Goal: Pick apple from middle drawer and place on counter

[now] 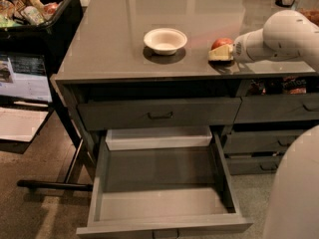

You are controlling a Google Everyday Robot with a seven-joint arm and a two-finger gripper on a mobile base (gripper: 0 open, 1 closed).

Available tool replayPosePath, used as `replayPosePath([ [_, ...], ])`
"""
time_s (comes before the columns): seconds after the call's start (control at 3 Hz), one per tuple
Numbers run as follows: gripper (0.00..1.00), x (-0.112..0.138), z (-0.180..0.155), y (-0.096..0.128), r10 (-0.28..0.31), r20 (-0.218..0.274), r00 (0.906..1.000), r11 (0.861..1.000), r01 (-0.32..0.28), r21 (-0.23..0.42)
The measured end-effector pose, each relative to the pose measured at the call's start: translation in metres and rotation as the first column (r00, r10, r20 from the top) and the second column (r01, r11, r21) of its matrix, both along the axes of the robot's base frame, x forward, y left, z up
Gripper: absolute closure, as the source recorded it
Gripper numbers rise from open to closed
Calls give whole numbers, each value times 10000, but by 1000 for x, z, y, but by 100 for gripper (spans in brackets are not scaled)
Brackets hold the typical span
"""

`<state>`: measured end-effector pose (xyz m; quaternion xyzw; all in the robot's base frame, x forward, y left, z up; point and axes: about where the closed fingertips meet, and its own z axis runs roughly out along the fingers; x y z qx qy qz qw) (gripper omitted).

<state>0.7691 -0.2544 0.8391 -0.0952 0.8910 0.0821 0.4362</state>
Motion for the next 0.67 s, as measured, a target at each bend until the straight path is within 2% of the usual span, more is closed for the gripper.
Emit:
replayPosePath([
  [0.33,0,0,0,0,0,0,10000,10000,0,0],
  [0.67,0,0,0,0,1,-1,10000,10000,-1,0],
])
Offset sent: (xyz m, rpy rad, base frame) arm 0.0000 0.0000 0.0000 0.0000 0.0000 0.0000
